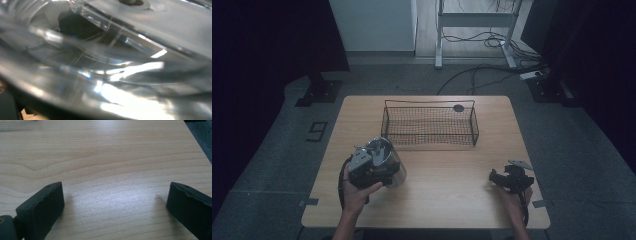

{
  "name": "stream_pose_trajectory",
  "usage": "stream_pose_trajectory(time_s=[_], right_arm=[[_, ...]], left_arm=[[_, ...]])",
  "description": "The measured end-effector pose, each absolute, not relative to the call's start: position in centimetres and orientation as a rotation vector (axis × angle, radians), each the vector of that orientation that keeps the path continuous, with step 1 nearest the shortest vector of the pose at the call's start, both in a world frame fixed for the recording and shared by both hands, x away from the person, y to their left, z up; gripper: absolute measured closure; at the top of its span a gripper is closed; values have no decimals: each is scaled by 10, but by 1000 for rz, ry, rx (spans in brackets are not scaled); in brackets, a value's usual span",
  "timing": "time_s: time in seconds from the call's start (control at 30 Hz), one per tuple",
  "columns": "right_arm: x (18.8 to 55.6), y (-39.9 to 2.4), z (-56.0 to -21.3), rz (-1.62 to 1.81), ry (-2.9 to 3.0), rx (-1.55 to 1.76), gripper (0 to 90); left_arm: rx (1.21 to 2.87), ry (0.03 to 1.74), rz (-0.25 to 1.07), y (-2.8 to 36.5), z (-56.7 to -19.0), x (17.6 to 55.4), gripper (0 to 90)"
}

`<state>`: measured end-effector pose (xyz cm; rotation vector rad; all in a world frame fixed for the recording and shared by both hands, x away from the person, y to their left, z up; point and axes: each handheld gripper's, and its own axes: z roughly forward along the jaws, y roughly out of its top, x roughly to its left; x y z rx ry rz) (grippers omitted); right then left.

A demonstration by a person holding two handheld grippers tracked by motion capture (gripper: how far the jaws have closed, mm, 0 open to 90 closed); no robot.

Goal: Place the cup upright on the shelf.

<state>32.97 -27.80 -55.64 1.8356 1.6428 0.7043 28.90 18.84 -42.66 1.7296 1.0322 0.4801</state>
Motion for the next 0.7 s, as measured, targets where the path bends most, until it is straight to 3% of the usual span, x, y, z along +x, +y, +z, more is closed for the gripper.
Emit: stream_pose_trajectory(time_s=[0.7], right_arm=[[330,-278,-556,704,1643,1835,12]], left_arm=[[1717,1069,490,197,-402,308,39]])
